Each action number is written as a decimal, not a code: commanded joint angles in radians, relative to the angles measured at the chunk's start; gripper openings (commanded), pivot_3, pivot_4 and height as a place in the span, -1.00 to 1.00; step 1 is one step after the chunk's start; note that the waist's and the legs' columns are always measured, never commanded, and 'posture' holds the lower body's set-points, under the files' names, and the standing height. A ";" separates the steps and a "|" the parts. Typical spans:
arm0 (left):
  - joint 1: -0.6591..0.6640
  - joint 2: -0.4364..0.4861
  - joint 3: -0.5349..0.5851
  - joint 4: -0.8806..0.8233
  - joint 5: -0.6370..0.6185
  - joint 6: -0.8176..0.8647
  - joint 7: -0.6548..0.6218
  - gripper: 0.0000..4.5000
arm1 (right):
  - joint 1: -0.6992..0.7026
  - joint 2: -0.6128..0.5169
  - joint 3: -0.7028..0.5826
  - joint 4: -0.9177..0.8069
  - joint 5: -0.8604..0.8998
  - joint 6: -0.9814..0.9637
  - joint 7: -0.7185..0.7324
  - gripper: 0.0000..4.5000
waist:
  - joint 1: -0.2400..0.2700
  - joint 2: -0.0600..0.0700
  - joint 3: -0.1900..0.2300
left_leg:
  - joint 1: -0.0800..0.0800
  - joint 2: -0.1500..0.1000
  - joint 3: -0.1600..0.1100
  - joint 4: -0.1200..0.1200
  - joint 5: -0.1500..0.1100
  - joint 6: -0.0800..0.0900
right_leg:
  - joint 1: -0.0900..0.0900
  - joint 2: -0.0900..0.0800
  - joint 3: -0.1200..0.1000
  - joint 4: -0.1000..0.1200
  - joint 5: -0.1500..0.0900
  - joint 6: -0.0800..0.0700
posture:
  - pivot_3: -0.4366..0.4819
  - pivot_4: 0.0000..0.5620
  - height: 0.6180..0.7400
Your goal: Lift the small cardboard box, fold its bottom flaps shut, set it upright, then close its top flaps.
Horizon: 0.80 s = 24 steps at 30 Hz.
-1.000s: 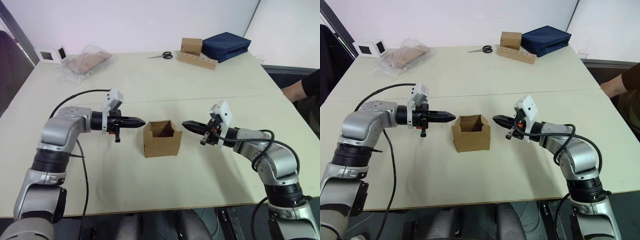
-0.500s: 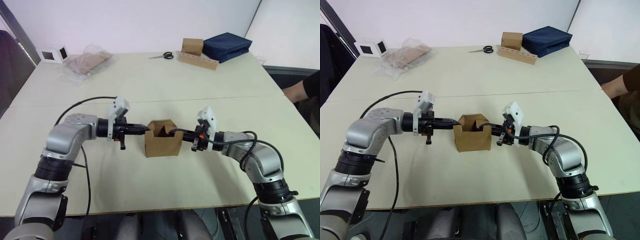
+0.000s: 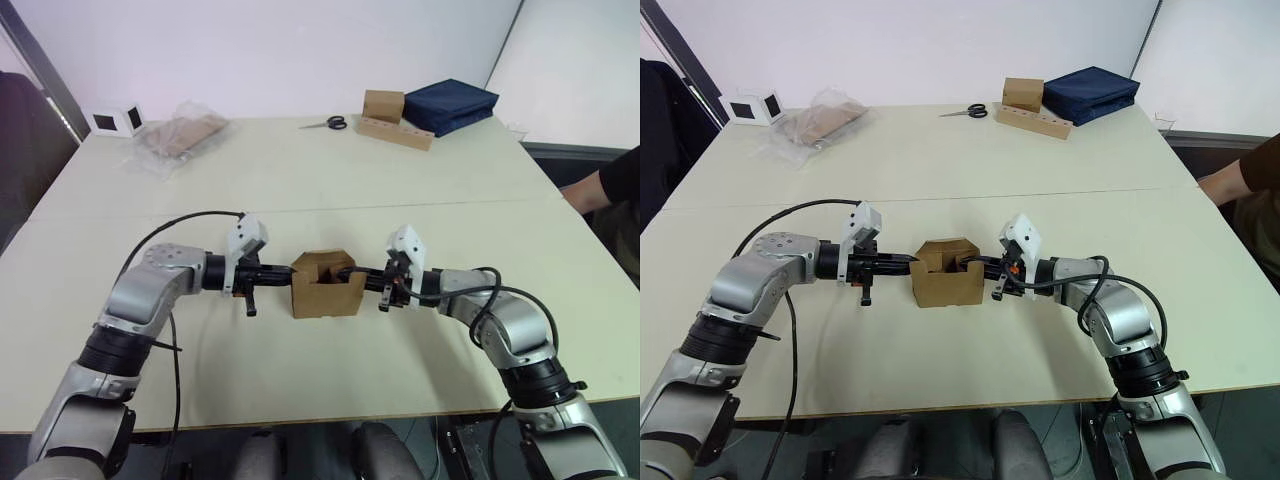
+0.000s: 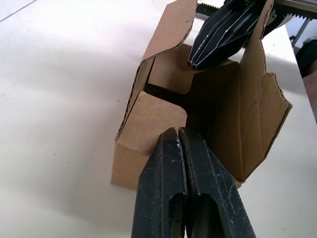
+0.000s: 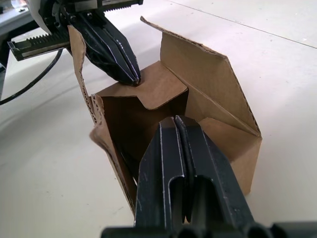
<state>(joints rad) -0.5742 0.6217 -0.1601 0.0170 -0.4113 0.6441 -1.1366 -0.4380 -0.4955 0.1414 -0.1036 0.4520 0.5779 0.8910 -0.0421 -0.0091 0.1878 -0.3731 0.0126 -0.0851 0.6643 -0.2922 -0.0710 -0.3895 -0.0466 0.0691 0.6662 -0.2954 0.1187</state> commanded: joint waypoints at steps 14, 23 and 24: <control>-0.067 0.023 0.189 -0.069 -0.199 0.145 0.018 -0.99 | -0.090 -0.009 -0.241 -0.237 0.269 0.239 -0.131 -1.00 | -0.002 0.000 0.001 | -0.009 0.000 0.000 0.000 0.000 0.000 | -0.010 0.000 0.000 0.001 0.000 0.000 | -0.05 -0.47 1.00; -0.190 0.001 0.152 0.162 -0.118 0.038 0.009 -0.99 | -0.001 -0.085 -0.149 -0.476 0.331 0.330 -0.145 -1.00 | 0.003 0.000 0.001 | -0.012 0.000 -0.001 0.001 0.000 0.000 | -0.011 0.000 -0.001 0.000 0.000 0.000 | -0.05 -0.47 1.00; -0.205 -0.010 0.142 0.198 -0.104 0.016 0.001 -0.99 | 0.006 -0.077 -0.135 -0.478 0.325 0.325 -0.155 -1.00 | 0.001 0.000 0.001 | -0.012 0.000 -0.001 0.001 0.000 0.000 | -0.011 0.000 -0.001 0.000 0.000 0.000 | -0.05 -0.47 1.00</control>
<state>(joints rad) -0.7490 0.6203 -0.0109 0.1830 -0.5313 0.7005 -1.1214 -0.4301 -0.5743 -0.0043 -0.5463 0.7782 0.9118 0.7468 -0.0410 -0.0088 0.1891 -0.3858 0.0127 -0.0854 0.6651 -0.2922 -0.0711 -0.4012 -0.0467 0.0682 0.6659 -0.2952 0.1188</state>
